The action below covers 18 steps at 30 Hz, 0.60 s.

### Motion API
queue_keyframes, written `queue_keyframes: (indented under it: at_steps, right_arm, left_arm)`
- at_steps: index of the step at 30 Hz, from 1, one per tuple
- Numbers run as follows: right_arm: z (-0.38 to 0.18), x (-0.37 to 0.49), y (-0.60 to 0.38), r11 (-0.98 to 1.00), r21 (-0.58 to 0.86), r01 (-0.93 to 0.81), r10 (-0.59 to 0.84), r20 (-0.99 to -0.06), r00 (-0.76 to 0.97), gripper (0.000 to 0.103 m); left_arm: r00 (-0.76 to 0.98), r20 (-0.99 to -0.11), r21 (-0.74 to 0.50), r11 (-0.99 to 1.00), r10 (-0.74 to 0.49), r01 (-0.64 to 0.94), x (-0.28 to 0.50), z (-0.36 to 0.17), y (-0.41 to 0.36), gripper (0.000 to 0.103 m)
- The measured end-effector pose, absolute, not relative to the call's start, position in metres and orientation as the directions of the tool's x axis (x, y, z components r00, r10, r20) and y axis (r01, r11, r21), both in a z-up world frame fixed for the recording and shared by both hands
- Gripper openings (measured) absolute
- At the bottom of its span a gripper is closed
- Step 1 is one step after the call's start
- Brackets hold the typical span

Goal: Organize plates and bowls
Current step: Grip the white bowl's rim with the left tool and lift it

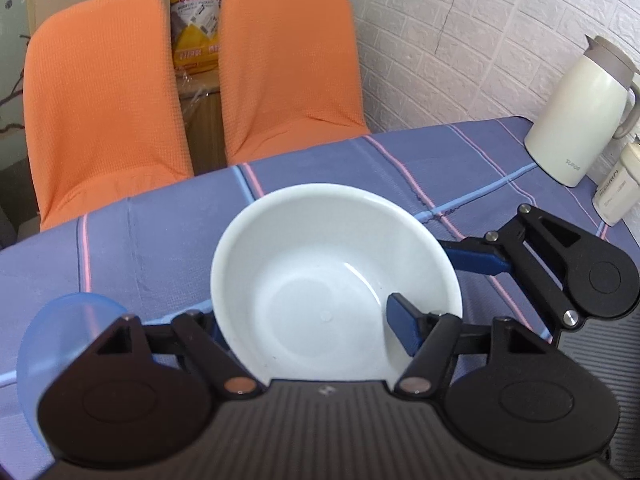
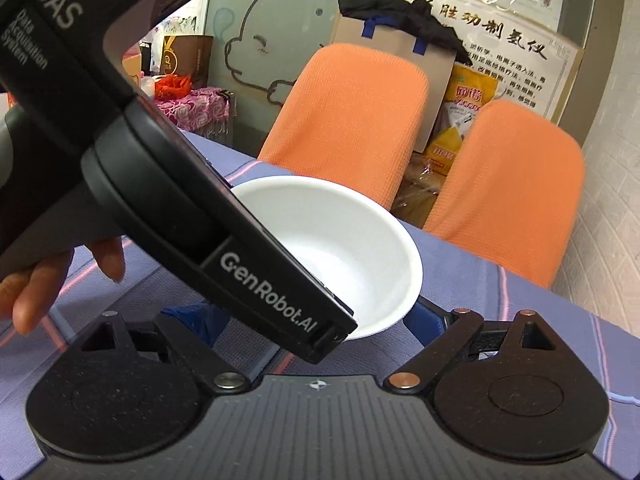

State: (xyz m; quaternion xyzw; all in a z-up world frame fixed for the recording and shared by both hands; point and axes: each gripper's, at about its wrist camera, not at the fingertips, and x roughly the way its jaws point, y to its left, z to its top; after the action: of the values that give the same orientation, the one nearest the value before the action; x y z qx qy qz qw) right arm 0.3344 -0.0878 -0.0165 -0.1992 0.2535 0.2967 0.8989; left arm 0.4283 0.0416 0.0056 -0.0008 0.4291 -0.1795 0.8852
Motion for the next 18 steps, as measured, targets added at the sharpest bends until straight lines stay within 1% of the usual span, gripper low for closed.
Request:
queue_keyframes:
  at_steps: [5, 10, 14, 18]
  right_arm:
    - [0.006, 0.302, -0.102, 0.739, -0.252, -0.625, 0.422, -0.55, 0.721, 0.08]
    - [0.032, 0.242, -0.128, 0.739, -0.292, -0.607, 0.408, -0.524, 0.748, 0.08]
    - [0.043, 0.189, -0.153, 0.746, -0.292, -0.598, 0.387, -0.54, 0.747, 0.08]
    - [0.04, 0.144, -0.175, 0.765, -0.26, -0.589, 0.37, -0.571, 0.733, 0.082]
  left_arm:
    - [0.582, -0.734, -0.175, 0.925, -0.35, 0.336, 0.389, 0.031, 0.028, 0.07]
    - [0.593, -0.707, -0.187, 0.91, -0.386, 0.37, 0.321, 0.059, -0.003, 0.07]
    - [0.572, -0.708, -0.207, 0.896, -0.414, 0.392, 0.265, 0.063, -0.027, 0.07]
    - [0.542, -0.724, -0.201, 0.882, -0.427, 0.426, 0.214, 0.054, -0.051, 0.07]
